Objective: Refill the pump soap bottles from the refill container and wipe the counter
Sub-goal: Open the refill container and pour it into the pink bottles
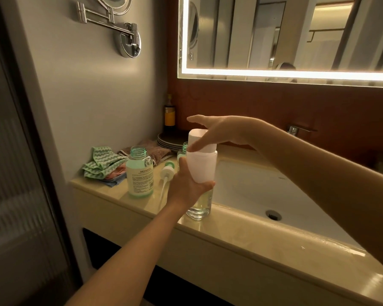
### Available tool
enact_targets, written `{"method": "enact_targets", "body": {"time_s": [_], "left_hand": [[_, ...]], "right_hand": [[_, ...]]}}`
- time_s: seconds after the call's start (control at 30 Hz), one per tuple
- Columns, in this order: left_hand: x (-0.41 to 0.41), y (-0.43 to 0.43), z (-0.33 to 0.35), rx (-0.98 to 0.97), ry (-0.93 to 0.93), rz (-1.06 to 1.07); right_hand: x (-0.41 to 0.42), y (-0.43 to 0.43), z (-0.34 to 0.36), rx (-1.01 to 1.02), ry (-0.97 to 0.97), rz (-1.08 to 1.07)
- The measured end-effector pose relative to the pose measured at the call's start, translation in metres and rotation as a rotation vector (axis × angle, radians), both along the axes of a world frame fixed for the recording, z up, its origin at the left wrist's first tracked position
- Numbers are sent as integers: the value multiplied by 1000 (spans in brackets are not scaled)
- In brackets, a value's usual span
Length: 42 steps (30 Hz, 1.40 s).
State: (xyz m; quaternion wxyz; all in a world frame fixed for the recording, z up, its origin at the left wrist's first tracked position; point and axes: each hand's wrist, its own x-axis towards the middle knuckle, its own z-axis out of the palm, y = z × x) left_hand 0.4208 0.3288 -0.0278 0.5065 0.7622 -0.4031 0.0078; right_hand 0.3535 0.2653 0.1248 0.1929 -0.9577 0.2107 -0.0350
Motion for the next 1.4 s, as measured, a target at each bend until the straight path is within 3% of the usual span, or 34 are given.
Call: {"method": "enact_targets", "body": {"time_s": [0.27, 0.47, 0.73, 0.9, 1.1, 1.17, 1.4], "left_hand": [[0, -1, -1, 3, -2, 8], [1, -1, -2, 2, 11, 15], [3, -3, -4, -3, -4, -1], [7, -4, -3, -1, -11, 15], [27, 3, -6, 18, -23, 89], [33, 6, -5, 16, -2, 85], [39, 7, -12, -34, -11, 56]], "right_hand": [[6, 1, -11, -347, -21, -147], [1, -4, -2, 7, -53, -20], [3, -4, -9, -162, -77, -86], [1, -17, -12, 44, -342, -143], [-13, -38, -34, 75, -622, -256], [-17, -44, -51, 90, -605, -291], [-29, -35, -146, 52, -192, -188]]}}
